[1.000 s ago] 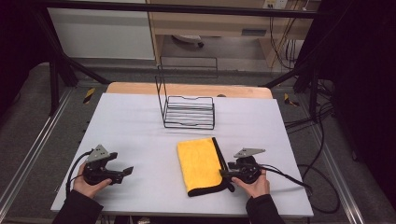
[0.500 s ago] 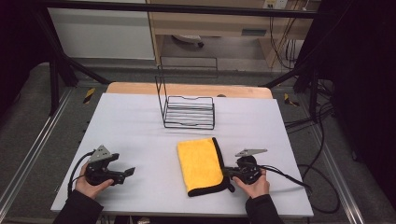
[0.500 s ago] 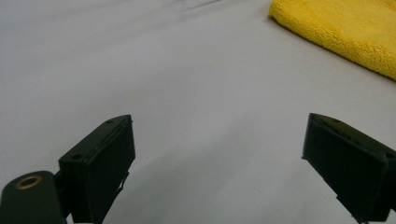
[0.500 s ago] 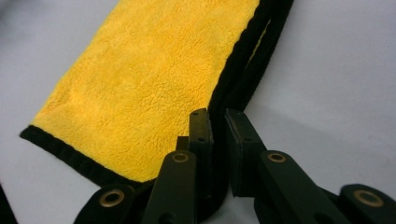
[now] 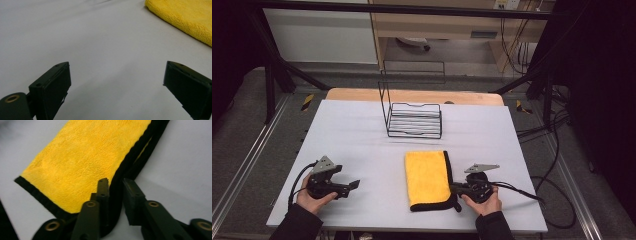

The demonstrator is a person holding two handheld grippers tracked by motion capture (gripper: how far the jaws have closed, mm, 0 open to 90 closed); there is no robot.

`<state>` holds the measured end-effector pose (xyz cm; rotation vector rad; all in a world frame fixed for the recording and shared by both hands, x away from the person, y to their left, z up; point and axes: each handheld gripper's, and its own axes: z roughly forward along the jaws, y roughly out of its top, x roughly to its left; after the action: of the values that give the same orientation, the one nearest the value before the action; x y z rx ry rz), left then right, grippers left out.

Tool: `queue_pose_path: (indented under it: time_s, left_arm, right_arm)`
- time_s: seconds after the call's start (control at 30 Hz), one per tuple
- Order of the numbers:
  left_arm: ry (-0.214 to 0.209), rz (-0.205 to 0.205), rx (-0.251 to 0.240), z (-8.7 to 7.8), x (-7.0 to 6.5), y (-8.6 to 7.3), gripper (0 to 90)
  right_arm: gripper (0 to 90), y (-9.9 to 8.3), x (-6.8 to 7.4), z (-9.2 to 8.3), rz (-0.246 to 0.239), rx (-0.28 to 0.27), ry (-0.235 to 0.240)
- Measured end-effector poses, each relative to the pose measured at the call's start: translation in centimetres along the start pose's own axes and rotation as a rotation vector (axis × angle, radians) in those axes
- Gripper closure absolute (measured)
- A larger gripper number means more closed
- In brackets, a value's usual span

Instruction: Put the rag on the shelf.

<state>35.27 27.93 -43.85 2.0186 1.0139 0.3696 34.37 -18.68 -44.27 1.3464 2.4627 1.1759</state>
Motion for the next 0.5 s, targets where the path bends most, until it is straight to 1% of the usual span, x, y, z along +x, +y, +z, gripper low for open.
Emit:
queue_pose_path:
  time_s: [0.03,0.07,0.1,0.17,0.2,0.3,0.33,0.37,0.4,0.47,0.5]
  left_arm:
    - [0.002,0.004,0.001,0.0,-0.1,0.1,6.3]
    - [0.003,0.007,0.004,0.1,-0.2,0.1,5.3]
    - [0.004,0.004,0.004,0.2,-0.3,0.2,5.3]
    - [0.002,0.008,0.003,0.3,-0.6,0.4,4.1]
    - [-0.001,0.008,0.004,0.4,-0.7,0.5,3.4]
    - [0.000,0.006,0.007,0.8,-1.2,1.0,2.8]
    - [0.001,0.008,0.008,0.9,-1.4,1.1,3.1]
    - [-0.002,0.012,0.010,1.1,-1.6,1.3,3.1]
    - [-0.003,0.015,0.011,1.3,-1.8,1.5,3.1]
    - [-0.001,0.025,0.018,1.6,-2.2,2.0,3.2]
    - [-0.004,0.031,0.018,1.8,-2.4,2.2,3.8]
  right_arm:
    - [68.9,0.0,-0.2,0.0,-0.016,-0.010,-0.003]
    - [65.6,0.0,-0.3,-0.1,-0.020,-0.028,0.001]
    - [65.6,0.0,-0.3,-0.1,-0.020,-0.028,0.001]
    - [59.5,0.1,-0.8,-0.3,-0.039,-0.064,-0.014]
    - [55.4,0.1,-1.0,-0.5,-0.042,-0.077,-0.014]
    - [47.8,0.2,-1.8,-1.0,-0.040,-0.116,-0.009]
    - [43.0,0.3,-1.9,-1.2,-0.043,-0.126,-0.007]
    - [40.4,0.3,-2.1,-1.2,-0.052,-0.143,-0.013]
    - [38.2,0.3,-2.3,-1.3,-0.056,-0.148,-0.015]
    - [30.8,0.4,-2.5,-1.4,-0.066,-0.153,-0.029]
    - [26.2,0.4,-2.8,-1.3,-0.068,-0.141,-0.029]
